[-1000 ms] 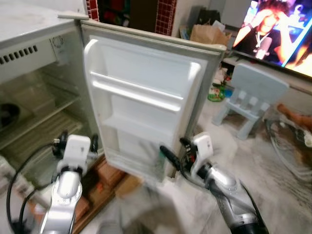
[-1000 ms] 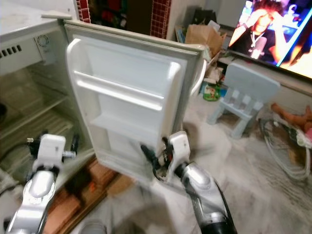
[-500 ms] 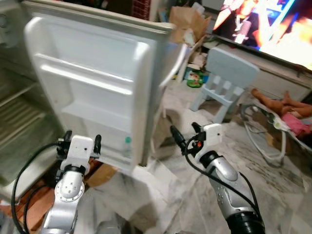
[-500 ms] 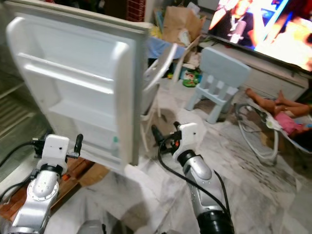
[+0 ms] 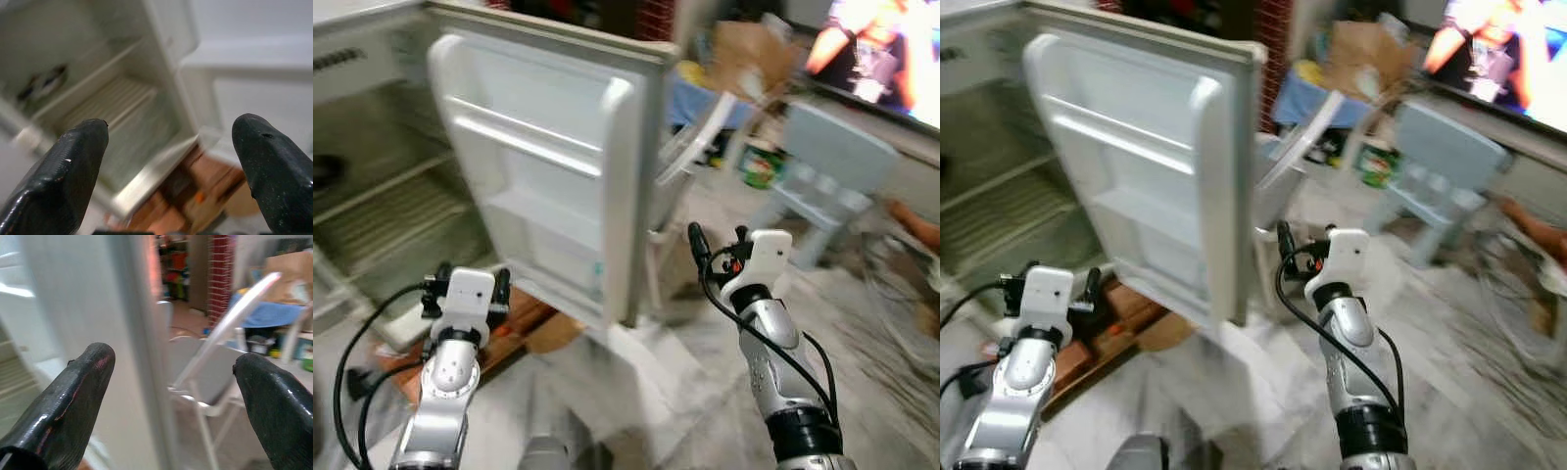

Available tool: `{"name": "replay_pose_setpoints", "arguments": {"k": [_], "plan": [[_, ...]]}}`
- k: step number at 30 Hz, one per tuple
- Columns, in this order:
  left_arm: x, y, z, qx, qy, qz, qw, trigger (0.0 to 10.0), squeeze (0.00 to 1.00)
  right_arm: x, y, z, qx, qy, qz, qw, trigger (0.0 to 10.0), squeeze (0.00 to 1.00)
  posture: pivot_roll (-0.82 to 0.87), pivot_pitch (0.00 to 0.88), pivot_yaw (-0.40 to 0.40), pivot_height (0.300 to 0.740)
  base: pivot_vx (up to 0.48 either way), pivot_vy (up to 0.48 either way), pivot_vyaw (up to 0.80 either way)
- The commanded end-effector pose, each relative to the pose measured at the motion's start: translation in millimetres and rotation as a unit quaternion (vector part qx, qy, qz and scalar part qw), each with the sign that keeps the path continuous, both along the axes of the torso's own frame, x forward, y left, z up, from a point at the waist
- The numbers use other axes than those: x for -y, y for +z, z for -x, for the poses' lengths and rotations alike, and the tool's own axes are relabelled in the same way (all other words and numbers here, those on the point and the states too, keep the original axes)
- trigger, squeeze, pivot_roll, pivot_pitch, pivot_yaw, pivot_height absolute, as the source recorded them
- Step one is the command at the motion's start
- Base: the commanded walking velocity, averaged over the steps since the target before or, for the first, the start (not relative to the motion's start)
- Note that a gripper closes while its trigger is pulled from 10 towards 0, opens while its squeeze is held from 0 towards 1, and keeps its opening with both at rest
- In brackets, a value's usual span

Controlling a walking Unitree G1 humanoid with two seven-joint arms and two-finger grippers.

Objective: Restocking fridge

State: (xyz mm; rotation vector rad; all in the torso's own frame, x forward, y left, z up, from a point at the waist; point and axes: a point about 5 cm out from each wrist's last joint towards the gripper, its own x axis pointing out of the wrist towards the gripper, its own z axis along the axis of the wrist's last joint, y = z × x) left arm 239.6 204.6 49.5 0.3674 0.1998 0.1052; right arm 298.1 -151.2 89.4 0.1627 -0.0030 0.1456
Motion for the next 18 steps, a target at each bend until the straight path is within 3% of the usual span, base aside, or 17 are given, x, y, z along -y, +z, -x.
{"name": "replay_pose_setpoints", "arguments": {"k": [1,9,18], "plan": [[4.4,-0.3,-3.2,-0.008,-0.020,-0.003,1.000,10.0,0.00,0.3,4.9,-3.0,0.013,-0.009,0.002,1.000,10.0,0.00,0.12,0.000,0.006,0.740,0.000,0.000,0.75],[9.1,-3.3,-10.5,-0.024,-0.059,-0.005,0.998,10.0,0.00,6.4,4.9,-1.1,0.018,-0.031,0.002,0.999,10.0,0.00,0.10,0.000,0.009,0.740,0.000,0.000,0.05],[14.6,-1.4,-14.0,-0.015,-0.058,0.004,0.998,10.0,0.00,-0.1,3.0,-3.1,0.008,-0.001,0.019,1.000,10.0,0.00,0.11,0.000,-0.039,0.740,0.111,-0.392,0.00]]}}
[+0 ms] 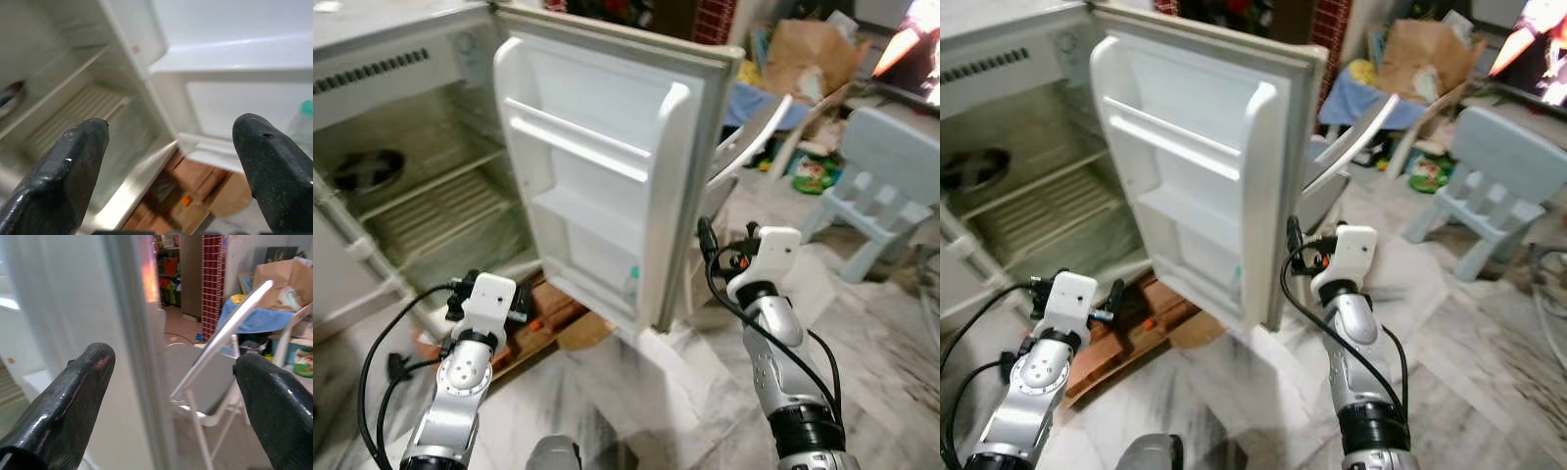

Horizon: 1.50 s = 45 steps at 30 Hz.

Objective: Restocking fridge

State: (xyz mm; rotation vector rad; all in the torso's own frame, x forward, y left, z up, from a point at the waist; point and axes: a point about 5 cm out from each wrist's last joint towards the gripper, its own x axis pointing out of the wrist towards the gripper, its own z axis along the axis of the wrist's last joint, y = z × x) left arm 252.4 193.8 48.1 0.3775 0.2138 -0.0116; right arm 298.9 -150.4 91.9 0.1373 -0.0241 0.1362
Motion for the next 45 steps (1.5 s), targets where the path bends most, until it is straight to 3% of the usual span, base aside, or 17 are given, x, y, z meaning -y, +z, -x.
{"name": "replay_pose_setpoints", "arguments": {"k": [1,8,19,30,36,45], "plan": [[5.3,-1.1,0.4,0.001,-0.001,0.005,1.000,10.0,0.00,-1.2,1.7,-4.6,-0.003,0.011,0.009,1.000,10.0,0.00,0.12,0.000,-0.045,0.740,0.000,-0.465,0.00],[3.6,-4.6,5.3,-0.005,0.007,0.005,1.000,10.0,0.00,-10.0,8.6,-12.4,0.008,0.041,0.012,0.999,10.0,0.00,0.13,0.000,-0.050,0.740,0.000,-0.465,0.00],[-0.9,-7.3,11.1,-0.021,0.025,-0.006,0.999,10.0,0.00,-17.3,8.9,-12.8,0.015,0.071,0.018,0.997,10.0,0.00,0.13,0.000,-0.045,0.740,0.000,-0.457,0.77],[-8.5,-4.8,16.0,-0.018,0.054,0.015,0.998,10.0,0.00,-15.7,12.2,-19.0,0.018,0.078,0.020,0.997,10.0,0.00,0.15,0.000,-0.053,0.740,0.000,0.000,0.43],[-7.0,5.5,20.3,0.018,0.037,0.042,0.998,10.0,0.00,-8.7,5.5,-5.2,0.015,0.061,0.015,0.998,10.0,0.00,0.14,0.000,-0.050,0.740,0.042,0.000,0.00],[-3.4,6.6,25.6,0.024,0.028,0.055,0.998,10.0,0.00,-9.9,-4.1,8.7,0.000,0.060,0.009,0.998,10.0,0.00,0.13,0.000,-0.045,0.740,0.342,0.000,0.00]]}}
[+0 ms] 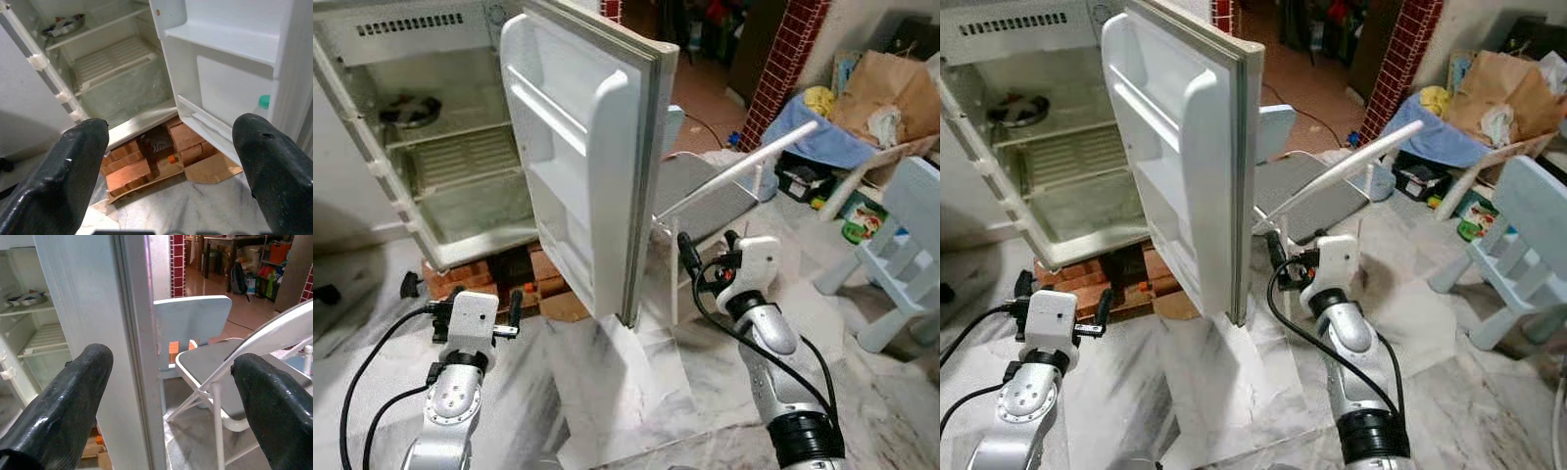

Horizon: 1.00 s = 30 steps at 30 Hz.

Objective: Restocking fridge

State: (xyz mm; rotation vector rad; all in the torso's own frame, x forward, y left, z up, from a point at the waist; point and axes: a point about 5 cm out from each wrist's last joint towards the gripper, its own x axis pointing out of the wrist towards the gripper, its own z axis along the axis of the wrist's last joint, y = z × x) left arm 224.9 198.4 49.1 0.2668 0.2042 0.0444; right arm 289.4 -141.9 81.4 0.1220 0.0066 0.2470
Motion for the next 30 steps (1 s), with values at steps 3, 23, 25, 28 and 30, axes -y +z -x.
{"name": "replay_pose_setpoints", "arguments": {"k": [3,23,25,28,30], "plan": [[2.6,6.3,-3.6,0.016,-0.006,0.005,1.000,10.0,0.00,-5.4,9.2,-1.0,0.019,0.015,0.003,1.000,10.0,0.00,0.13,0.000,-0.046,0.740,0.428,0.000,0.00],[9.7,-2.3,3.2,-0.021,-0.007,0.026,0.999,10.0,0.00,-0.5,19.6,-15.1,0.029,0.009,0.006,1.000,10.0,0.00,0.15,0.000,-0.057,0.740,0.220,0.000,0.31],[10.8,-2.9,3.8,-0.027,-0.011,0.027,0.999,10.0,0.00,-1.2,13.9,-8.3,0.020,0.022,0.008,1.000,10.0,0.00,0.15,0.000,-0.058,0.740,0.000,0.000,0.00],[10.8,-4.2,4.4,-0.031,-0.013,0.027,0.999,10.0,0.00,-2.4,8.3,-3.2,0.002,0.044,-0.005,0.999,10.0,0.00,0.15,0.000,-0.057,0.740,0.000,0.000,0.00],[10.6,-5.0,4.4,-0.034,-0.013,0.027,0.999,10.0,0.00,-1.4,7.2,-1.9,0.000,0.049,-0.002,0.999,10.0,0.00,0.15,0.000,-0.056,0.740,0.000,0.000,0.00]]}}
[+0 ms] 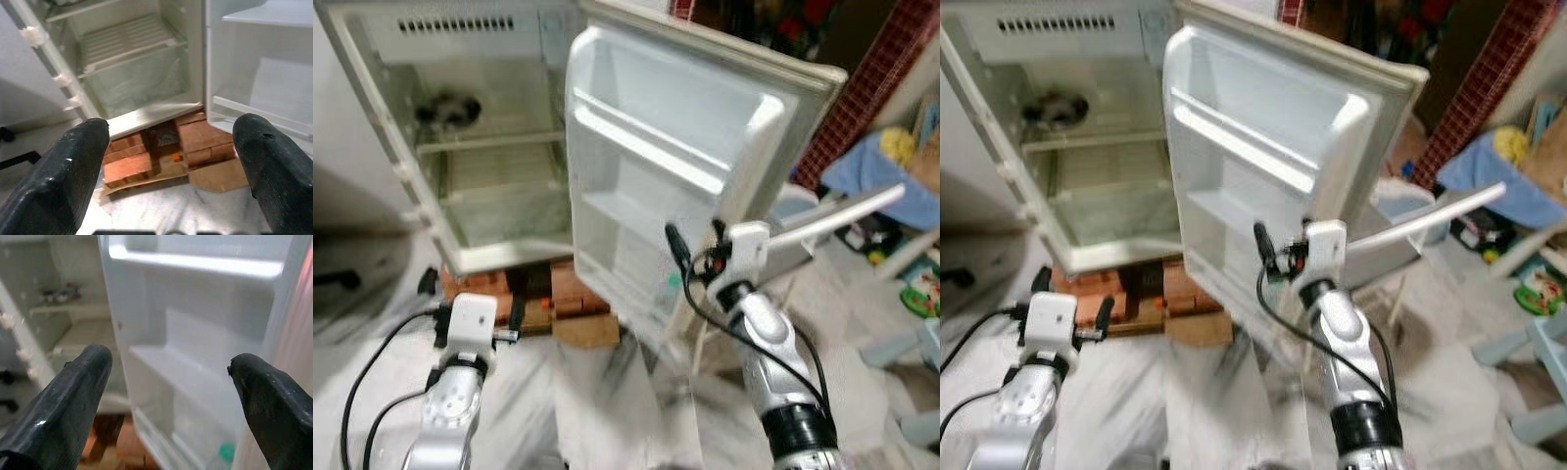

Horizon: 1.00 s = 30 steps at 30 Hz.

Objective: Restocking fridge

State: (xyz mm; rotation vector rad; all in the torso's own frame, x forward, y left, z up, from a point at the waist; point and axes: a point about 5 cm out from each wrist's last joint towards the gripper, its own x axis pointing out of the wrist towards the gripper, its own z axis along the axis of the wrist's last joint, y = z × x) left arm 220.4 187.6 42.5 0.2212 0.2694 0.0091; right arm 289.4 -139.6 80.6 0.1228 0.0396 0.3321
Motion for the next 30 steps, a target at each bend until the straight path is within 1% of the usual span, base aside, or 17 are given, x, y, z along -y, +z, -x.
{"name": "replay_pose_setpoints", "arguments": {"k": [1,3,10,12,14,15,19,22,28,30], "plan": [[-0.3,1.2,-0.2,-0.001,-0.003,0.002,1.000,10.0,0.00,1.8,7.4,-1.8,0.012,0.004,-0.003,1.000,10.0,0.00,0.14,0.000,-0.055,0.740,0.000,0.000,0.00],[0.3,0.2,-0.9,-0.003,-0.005,0.001,1.000,10.0,0.00,5.2,4.9,-4.0,0.002,-0.006,-0.003,1.000,10.0,0.00,0.14,0.000,-0.054,0.740,0.000,0.000,0.00],[0.9,0.2,-2.8,-0.004,-0.005,0.001,1.000,10.0,0.00,9.9,7.5,-7.8,0.009,-0.023,0.005,1.000,10.0,0.00,0.15,0.000,-0.056,0.740,0.000,0.000,0.00],[-0.3,-0.5,-2.4,-0.007,-0.003,-0.001,1.000,10.0,0.00,12.2,7.6,-10.2,0.008,-0.042,0.005,0.999,10.0,0.00,0.15,0.000,-0.055,0.740,0.000,0.000,0.00],[-0.8,-1.1,-2.6,-0.008,0.000,-0.002,1.000,10.0,0.00,12.1,9.8,-16.4,0.010,-0.067,0.009,0.998,10.0,0.00,0.15,0.000,-0.053,0.740,0.000,0.000,0.00],[-0.5,-1.2,-2.9,-0.009,0.000,-0.002,1.000,10.0,0.00,10.3,11.2,-19.1,0.012,-0.069,0.009,0.997,10.0,0.00,0.15,0.000,-0.053,0.740,0.000,0.000,0.00],[0.7,-0.6,-4.0,-0.010,0.002,-0.007,1.000,10.0,0.00,-1.2,25.1,-36.5,0.031,-0.083,0.014,0.996,10.0,0.00,0.16,0.000,-0.053,0.740,0.000,0.000,0.00],[-1.0,0.7,-2.8,-0.010,0.006,-0.008,1.000,10.0,0.00,-2.1,30.4,-42.4,0.038,-0.096,0.015,0.995,10.0,0.00,0.17,0.000,-0.054,0.740,0.000,0.000,0.00],[-5.5,0.3,5.5,-0.018,0.009,-0.015,1.000,10.0,0.00,1.6,31.7,-54.6,0.038,-0.144,0.043,0.988,10.0,0.00,0.19,0.000,-0.052,0.740,0.000,0.000,0.00],[-6.3,0.8,7.3,-0.019,0.010,-0.017,1.000,10.0,0.00,0.9,34.9,-56.8,0.042,-0.142,0.035,0.988,10.0,0.00,0.20,0.000,-0.052,0.740,0.000,0.000,0.00]]}}
